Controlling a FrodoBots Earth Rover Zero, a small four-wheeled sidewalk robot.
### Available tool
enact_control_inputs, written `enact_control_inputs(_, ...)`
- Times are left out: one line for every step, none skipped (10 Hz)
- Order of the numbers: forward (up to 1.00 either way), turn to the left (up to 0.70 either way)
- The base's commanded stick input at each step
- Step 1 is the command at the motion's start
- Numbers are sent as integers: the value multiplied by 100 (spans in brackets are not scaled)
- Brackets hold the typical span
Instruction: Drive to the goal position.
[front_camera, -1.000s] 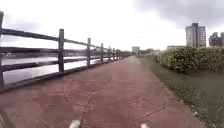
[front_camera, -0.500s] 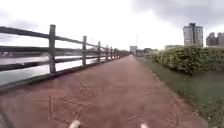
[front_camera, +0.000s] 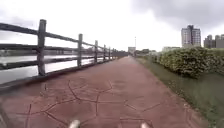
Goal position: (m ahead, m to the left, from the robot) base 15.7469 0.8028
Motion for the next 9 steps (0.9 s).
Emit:
enact_control_inputs(70,-9)
enact_control_inputs(70,-12)
enact_control_inputs(70,-25)
enact_control_inputs(70,-35)
enact_control_inputs(70,-34)
enact_control_inputs(70,-12)
enact_control_inputs(70,-1)
enact_control_inputs(70,0)
enact_control_inputs(70,0)
